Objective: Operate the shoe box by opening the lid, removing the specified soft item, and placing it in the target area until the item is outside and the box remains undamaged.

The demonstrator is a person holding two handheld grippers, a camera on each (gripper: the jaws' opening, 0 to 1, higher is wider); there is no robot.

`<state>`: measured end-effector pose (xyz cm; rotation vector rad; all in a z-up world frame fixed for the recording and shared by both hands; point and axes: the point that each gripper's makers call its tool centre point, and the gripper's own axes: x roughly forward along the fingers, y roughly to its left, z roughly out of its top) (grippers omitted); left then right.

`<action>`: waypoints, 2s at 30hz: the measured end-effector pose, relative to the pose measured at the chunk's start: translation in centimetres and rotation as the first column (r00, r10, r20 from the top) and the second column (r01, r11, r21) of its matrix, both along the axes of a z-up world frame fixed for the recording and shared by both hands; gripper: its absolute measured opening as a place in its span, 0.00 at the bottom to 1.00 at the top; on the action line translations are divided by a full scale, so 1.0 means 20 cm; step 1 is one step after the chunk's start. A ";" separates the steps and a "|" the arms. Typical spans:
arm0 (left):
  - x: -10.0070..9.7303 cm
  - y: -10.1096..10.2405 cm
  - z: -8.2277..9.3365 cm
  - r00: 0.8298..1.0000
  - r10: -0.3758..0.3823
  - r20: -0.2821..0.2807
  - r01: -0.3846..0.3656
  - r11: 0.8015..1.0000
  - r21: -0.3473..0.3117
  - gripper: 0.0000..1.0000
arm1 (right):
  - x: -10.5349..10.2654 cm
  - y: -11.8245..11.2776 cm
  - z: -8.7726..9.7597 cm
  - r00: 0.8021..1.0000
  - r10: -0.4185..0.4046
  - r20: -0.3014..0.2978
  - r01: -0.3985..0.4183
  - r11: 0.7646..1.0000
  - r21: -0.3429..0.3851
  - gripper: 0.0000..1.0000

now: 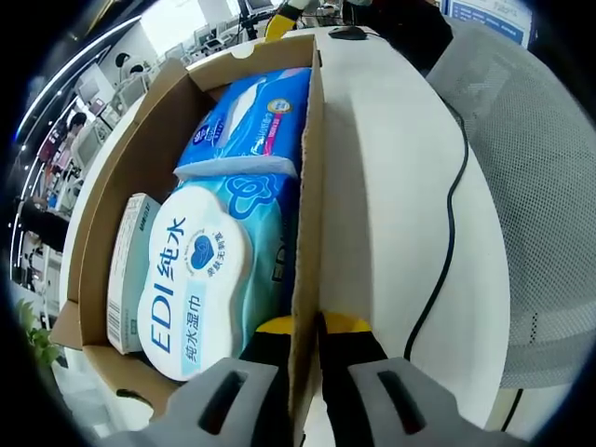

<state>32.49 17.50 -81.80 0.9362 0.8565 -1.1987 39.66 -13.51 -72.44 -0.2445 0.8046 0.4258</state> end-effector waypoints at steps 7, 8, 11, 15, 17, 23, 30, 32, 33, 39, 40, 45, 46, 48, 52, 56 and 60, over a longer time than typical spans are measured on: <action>0.00 0.00 0.00 1.000 -0.003 0.004 0.003 1.000 -0.002 0.03 | -0.14 0.06 0.17 0.998 0.027 0.065 -0.029 0.999 0.039 0.59; 0.00 0.00 0.00 1.000 -0.003 0.004 0.003 1.000 -0.002 0.03 | -0.14 0.06 0.18 0.997 0.024 0.067 -0.027 0.999 0.041 0.59; 0.00 0.00 0.00 1.000 0.000 0.004 0.000 1.000 -0.002 0.03 | -0.17 0.12 0.26 0.995 0.048 0.086 -0.055 0.995 0.078 0.59; 0.00 0.00 0.00 1.000 0.005 0.000 -0.005 1.000 0.001 0.03 | -0.18 0.15 0.32 0.974 0.204 0.101 -0.203 0.979 -0.025 0.59; 0.00 0.00 0.00 1.000 0.002 0.004 -0.002 1.000 0.000 0.03 | -0.19 0.19 0.37 0.956 0.277 0.100 -0.274 0.961 -0.044 0.58; -0.01 0.00 0.01 1.000 -0.004 0.009 0.004 1.000 -0.003 0.03 | -0.27 0.31 0.39 0.903 0.429 0.027 -0.421 0.896 -0.141 0.53; 0.00 0.00 0.00 1.000 -0.003 0.011 0.003 1.000 -0.004 0.03 | -0.30 0.41 0.37 0.849 0.526 -0.051 -0.524 0.826 -0.207 0.53; -0.01 0.00 0.01 1.000 -0.003 0.010 0.003 1.000 -0.004 0.03 | -0.32 0.43 0.36 0.830 0.552 -0.085 -0.556 0.801 -0.222 0.55; -0.01 0.00 0.01 1.000 -0.002 0.010 0.002 1.000 -0.004 0.03 | -0.34 0.42 0.36 0.811 0.573 -0.117 -0.583 0.775 -0.245 0.57; -0.01 0.00 0.01 1.000 -0.009 0.018 0.009 1.000 -0.007 0.03 | -0.37 0.42 0.35 0.718 0.664 -0.207 -0.687 0.628 -0.366 0.56; -0.01 0.00 0.01 1.000 -0.009 0.017 0.009 1.000 -0.007 0.03 | -0.37 0.44 0.36 0.716 0.669 -0.198 -0.688 0.629 -0.362 0.56; -0.01 0.00 0.00 1.000 -0.011 0.019 0.011 1.000 -0.007 0.03 | -0.35 0.51 0.39 0.675 0.710 -0.200 -0.724 0.586 -0.363 0.55; -0.01 0.00 0.00 1.000 -0.011 0.018 0.011 1.000 -0.007 0.03 | -0.35 0.52 0.39 0.663 0.718 -0.210 -0.733 0.568 -0.375 0.55; -0.01 0.00 0.00 1.000 -0.011 0.016 0.011 1.000 -0.008 0.03 | -0.33 0.52 0.41 0.635 0.738 -0.228 -0.752 0.524 -0.400 0.55; -0.01 0.00 0.01 1.000 -0.011 0.016 0.012 1.000 -0.009 0.03 | -0.32 0.54 0.43 0.592 0.764 -0.257 -0.784 0.473 -0.402 0.53; -0.01 0.00 0.00 1.000 -0.013 0.018 0.013 1.000 -0.009 0.03 | -0.31 0.54 0.37 0.612 0.743 -0.271 -0.778 0.504 -0.376 0.51; -0.01 0.00 0.01 1.000 -0.014 0.018 0.014 1.000 -0.009 0.03 | -0.31 0.57 0.32 0.619 0.731 -0.287 -0.782 0.539 -0.314 0.51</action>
